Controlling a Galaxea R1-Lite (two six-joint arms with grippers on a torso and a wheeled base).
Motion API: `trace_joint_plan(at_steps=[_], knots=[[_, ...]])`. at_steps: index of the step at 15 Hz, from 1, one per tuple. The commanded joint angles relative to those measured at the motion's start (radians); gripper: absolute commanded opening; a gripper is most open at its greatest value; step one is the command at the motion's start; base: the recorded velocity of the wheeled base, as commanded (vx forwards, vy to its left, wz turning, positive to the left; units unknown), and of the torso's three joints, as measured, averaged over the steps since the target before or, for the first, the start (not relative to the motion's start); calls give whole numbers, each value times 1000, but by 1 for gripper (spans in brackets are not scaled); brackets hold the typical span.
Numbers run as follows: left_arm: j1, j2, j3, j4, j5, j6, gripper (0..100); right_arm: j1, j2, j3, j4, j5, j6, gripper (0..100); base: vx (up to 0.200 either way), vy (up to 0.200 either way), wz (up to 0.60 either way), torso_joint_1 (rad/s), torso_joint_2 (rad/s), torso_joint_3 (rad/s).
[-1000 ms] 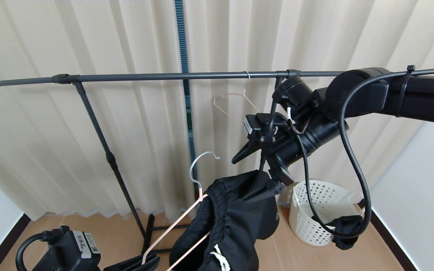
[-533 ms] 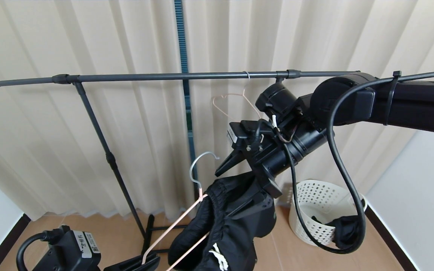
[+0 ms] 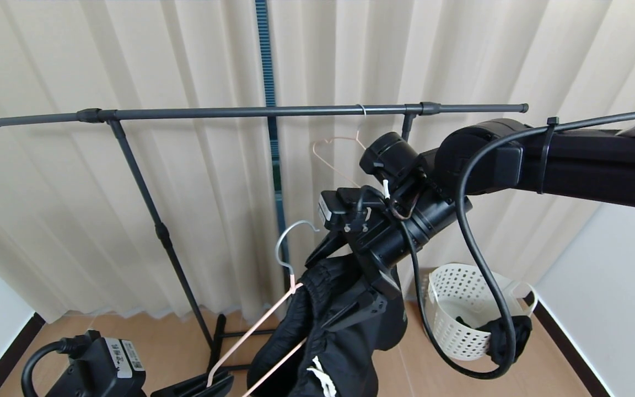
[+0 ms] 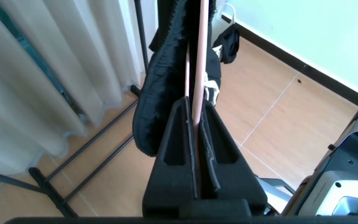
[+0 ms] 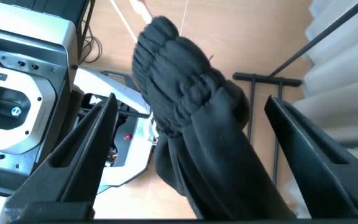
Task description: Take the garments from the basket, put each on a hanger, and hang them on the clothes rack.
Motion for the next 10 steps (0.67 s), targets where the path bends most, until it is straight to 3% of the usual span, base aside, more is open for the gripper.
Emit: trace_joint_plan(at_steps=[1,10], knots=[[0,0,0,-1,0,0,0,1,7,-1,1,0,4,0,0,0,0,0,0,0],[3,-3,0,-1,0,-2,0,0,-25,19,10,-3,4,0,0,0,0,0,0,0]])
